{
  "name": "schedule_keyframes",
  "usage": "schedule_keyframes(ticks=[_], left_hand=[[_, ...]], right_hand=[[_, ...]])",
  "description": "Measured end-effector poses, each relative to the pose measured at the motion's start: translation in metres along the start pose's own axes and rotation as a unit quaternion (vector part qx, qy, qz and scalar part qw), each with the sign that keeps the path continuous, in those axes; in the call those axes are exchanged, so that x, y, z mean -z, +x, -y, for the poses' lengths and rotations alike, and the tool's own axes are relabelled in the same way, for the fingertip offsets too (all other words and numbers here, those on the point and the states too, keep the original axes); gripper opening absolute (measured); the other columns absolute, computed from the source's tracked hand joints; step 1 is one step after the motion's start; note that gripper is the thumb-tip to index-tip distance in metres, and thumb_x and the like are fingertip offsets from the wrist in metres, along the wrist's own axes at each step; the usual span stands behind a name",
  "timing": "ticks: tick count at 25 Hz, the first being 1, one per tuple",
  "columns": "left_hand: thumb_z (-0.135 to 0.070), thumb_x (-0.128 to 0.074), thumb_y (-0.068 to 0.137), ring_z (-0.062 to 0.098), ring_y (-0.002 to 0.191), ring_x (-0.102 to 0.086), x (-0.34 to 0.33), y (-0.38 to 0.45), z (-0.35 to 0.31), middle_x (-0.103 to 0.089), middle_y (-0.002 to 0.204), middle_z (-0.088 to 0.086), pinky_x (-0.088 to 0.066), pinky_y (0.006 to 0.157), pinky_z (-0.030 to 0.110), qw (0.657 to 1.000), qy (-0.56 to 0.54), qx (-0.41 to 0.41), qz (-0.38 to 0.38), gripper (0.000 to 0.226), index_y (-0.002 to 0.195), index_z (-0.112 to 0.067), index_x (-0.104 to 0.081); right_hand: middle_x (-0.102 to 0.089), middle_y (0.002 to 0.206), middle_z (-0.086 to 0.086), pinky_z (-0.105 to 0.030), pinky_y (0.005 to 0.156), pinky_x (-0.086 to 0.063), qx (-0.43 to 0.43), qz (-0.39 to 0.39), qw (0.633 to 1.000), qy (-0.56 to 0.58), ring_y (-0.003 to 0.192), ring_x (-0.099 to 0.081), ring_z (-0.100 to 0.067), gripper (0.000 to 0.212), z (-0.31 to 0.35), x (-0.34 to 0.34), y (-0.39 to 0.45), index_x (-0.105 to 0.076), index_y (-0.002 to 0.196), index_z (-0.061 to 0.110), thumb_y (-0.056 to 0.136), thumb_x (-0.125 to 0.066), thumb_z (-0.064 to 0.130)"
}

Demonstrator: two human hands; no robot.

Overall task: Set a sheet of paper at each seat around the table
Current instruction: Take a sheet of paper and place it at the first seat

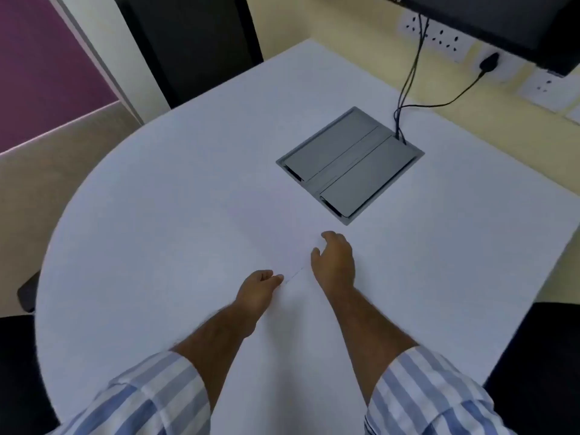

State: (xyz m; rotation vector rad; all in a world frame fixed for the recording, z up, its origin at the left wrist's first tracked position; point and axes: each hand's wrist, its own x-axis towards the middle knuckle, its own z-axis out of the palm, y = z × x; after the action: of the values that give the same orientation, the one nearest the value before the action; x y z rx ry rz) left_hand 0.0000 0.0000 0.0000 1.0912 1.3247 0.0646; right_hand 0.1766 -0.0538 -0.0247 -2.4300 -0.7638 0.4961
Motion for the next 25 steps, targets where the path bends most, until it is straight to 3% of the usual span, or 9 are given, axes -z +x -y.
schedule_keyframes(ticks=[2,4,6,9,11,15,19,22,25], left_hand=[[-0.025,-0.06,0.104,0.021,0.115,-0.061,-0.005,0.015,-0.005,-0.06,0.137,0.007,-0.051,0.109,0.041,0.999,-0.029,0.021,-0.018,0.043,0.145,-0.013,-0.053],[-0.018,-0.056,0.105,0.018,0.097,-0.058,-0.007,0.03,-0.009,-0.061,0.123,0.008,-0.054,0.086,0.033,0.997,-0.068,0.041,-0.024,0.017,0.121,-0.023,-0.06],[-0.016,-0.054,0.105,0.017,0.092,-0.055,-0.008,0.043,-0.015,-0.058,0.112,0.008,-0.049,0.074,0.027,0.993,-0.097,0.057,-0.044,0.01,0.107,-0.023,-0.061],[-0.021,-0.06,0.103,0.019,0.107,-0.063,-0.014,0.052,-0.022,-0.065,0.12,0.003,-0.055,0.088,0.035,0.988,-0.119,0.06,-0.08,0.037,0.139,-0.015,-0.056],[-0.02,-0.064,0.1,0.022,0.115,-0.064,-0.021,0.056,-0.023,-0.065,0.128,0.005,-0.057,0.095,0.039,0.981,-0.149,0.061,-0.112,0.046,0.144,-0.016,-0.053],[-0.013,-0.07,0.097,0.026,0.11,-0.066,-0.033,0.059,-0.021,-0.065,0.127,0.004,-0.059,0.097,0.041,0.963,-0.206,0.071,-0.156,0.052,0.144,-0.019,-0.051],[-0.005,-0.072,0.095,0.029,0.099,-0.075,-0.039,0.059,-0.024,-0.072,0.116,0.012,-0.063,0.092,0.042,0.953,-0.26,0.061,-0.139,0.048,0.138,-0.018,-0.053],[-0.001,-0.072,0.093,0.027,0.087,-0.078,-0.04,0.058,-0.035,-0.074,0.105,0.016,-0.066,0.084,0.04,0.963,-0.228,0.046,-0.138,0.041,0.13,-0.014,-0.059],[-0.001,-0.072,0.094,0.026,0.087,-0.077,-0.041,0.058,-0.044,-0.074,0.103,0.014,-0.067,0.075,0.033,0.966,-0.212,0.044,-0.143,0.033,0.124,-0.012,-0.064]], right_hand=[[-0.048,0.155,-0.008,-0.041,0.107,-0.049,0.008,0.016,0.999,-0.039,0.141,-0.045,-0.027,0.055,-0.002,-0.011,0.026,-0.051,0.15,0.01,0.098,-0.066,0.019],[-0.034,0.166,-0.01,-0.046,0.114,-0.044,0.0,0.038,0.995,-0.09,0.15,-0.034,-0.03,0.071,-0.005,-0.024,0.048,-0.037,0.159,0.009,0.098,-0.068,0.026],[-0.028,0.17,-0.012,-0.048,0.116,-0.04,-0.015,0.045,0.991,-0.127,0.154,-0.03,-0.031,0.082,-0.009,-0.036,0.057,-0.027,0.163,0.009,0.097,-0.069,0.033],[-0.028,0.172,-0.013,-0.048,0.118,-0.038,-0.016,0.005,0.992,-0.123,0.156,-0.031,-0.03,0.084,-0.013,-0.051,0.051,-0.024,0.165,0.01,0.099,-0.068,0.034],[-0.028,0.172,-0.013,-0.047,0.122,-0.036,-0.011,-0.023,0.994,-0.106,0.157,-0.03,-0.029,0.081,-0.014,-0.058,0.044,-0.023,0.166,0.01,0.101,-0.066,0.03],[-0.045,0.162,-0.015,-0.048,0.122,-0.036,0.005,-0.063,0.995,-0.071,0.149,-0.043,-0.032,0.077,-0.015,-0.065,0.042,-0.033,0.163,0.008,0.098,-0.072,0.02],[-0.061,0.144,-0.013,-0.046,0.114,-0.046,0.018,-0.081,0.996,-0.026,0.134,-0.056,-0.033,0.078,-0.014,-0.059,0.046,-0.044,0.158,0.012,0.089,-0.081,0.012],[-0.061,0.141,-0.009,-0.037,0.104,-0.052,0.012,-0.086,0.993,0.083,0.129,-0.059,-0.028,0.067,-0.007,-0.048,0.05,-0.05,0.154,0.017,0.093,-0.075,0.003],[-0.062,0.142,-0.003,-0.03,0.099,-0.056,0.029,-0.088,0.968,0.232,0.123,-0.06,-0.013,0.053,0.006,-0.032,0.048,-0.056,0.146,0.019,0.098,-0.07,0.001]])
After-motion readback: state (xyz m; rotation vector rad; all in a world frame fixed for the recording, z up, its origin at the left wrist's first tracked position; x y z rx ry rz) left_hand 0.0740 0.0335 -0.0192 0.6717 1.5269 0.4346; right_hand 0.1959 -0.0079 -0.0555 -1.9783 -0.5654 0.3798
